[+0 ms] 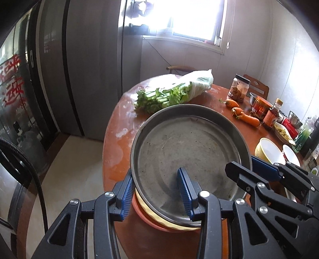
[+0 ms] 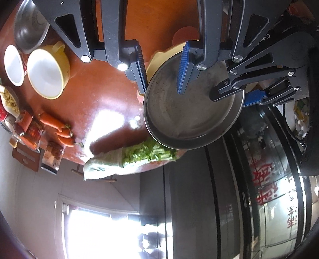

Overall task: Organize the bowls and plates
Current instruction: 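Lift the steel pan with the left tool over the yellow shell plate, then lower the steel pan onto the shell plate and open the left tool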

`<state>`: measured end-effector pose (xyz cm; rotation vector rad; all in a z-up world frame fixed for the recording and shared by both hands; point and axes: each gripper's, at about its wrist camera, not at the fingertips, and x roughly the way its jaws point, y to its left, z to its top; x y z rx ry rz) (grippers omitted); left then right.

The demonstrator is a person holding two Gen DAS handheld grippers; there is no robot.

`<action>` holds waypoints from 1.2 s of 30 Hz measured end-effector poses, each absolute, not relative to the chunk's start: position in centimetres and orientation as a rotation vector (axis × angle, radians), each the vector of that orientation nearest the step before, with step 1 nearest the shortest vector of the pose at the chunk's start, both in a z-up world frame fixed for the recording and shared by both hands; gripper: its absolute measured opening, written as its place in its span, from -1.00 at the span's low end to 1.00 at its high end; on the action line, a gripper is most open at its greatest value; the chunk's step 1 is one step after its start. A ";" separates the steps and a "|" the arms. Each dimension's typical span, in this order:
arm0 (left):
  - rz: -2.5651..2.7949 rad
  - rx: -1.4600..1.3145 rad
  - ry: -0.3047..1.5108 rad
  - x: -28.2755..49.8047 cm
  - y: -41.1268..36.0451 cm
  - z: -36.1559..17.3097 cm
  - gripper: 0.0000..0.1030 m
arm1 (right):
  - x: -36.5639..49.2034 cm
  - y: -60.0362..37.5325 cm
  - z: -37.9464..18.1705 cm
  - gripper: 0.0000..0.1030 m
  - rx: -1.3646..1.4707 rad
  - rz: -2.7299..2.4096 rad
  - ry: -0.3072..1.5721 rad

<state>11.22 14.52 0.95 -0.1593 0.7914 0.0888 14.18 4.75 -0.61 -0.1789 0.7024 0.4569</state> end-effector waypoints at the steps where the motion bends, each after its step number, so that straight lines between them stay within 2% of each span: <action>1: 0.084 -0.160 0.800 11.5 14.5 0.7 -0.18 | 14.4 4.7 -0.9 -0.37 -0.180 0.452 0.709; 28: 0.076 -0.143 0.871 13.0 14.9 -2.0 -0.12 | 14.6 5.2 -2.8 -0.36 -0.197 0.412 0.788; 36: 0.073 -0.125 0.880 13.1 14.7 -2.1 -0.04 | 14.4 4.9 -2.8 -0.36 -0.177 0.404 0.795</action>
